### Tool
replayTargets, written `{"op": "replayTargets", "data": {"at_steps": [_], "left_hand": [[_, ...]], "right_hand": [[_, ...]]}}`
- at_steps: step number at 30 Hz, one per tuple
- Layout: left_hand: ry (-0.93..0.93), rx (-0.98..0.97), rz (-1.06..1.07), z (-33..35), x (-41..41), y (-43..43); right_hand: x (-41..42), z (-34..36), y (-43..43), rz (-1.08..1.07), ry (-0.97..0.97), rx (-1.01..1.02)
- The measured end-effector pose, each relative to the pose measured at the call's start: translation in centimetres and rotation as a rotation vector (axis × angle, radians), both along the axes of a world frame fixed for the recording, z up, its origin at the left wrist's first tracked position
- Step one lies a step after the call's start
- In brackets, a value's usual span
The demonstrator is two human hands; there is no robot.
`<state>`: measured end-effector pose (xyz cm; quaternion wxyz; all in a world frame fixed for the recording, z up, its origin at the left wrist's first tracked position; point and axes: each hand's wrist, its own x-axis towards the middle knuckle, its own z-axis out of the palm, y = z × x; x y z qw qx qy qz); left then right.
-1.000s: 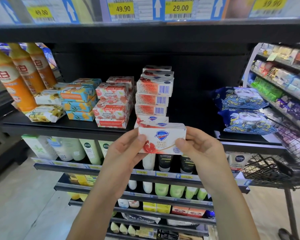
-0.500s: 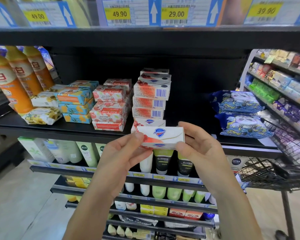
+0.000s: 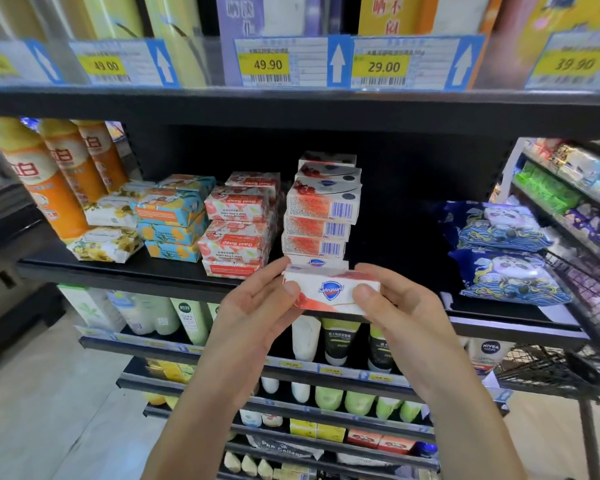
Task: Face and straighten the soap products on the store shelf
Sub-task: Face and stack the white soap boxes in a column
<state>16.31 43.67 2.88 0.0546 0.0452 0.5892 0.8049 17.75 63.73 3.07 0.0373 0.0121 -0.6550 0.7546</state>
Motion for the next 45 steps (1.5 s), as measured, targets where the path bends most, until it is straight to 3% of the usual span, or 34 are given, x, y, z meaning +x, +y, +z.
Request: {"op": "replayTargets", "data": {"at_steps": [12,18,28,37,45], "left_hand": [[-0.042,0.005,-0.13,0.3,-1.0,-2.2],[-0.021,0.005,-0.134,0.0,-1.6,-3.0],[0.002,0.069,-0.138,-1.4,-1.3,-3.4],[-0.008,0.117,-0.1,-1.5,-1.3,-3.4],[-0.016,0.028,-0.182,-1.1,-1.6,-3.7]], "right_hand": [[-0.4,-0.4,-1.0,0.085,0.231,0.007],[-0.1,0.1,-2.2,0.085,0.226,0.069],[0.2,-0.2,-3.2,-0.141,0.028,0.121],[0.5,-0.7,-3.6,-0.173,0.112,0.083],[0.4,-0.8,-3.0,-0.158,0.243,0.124]]}}
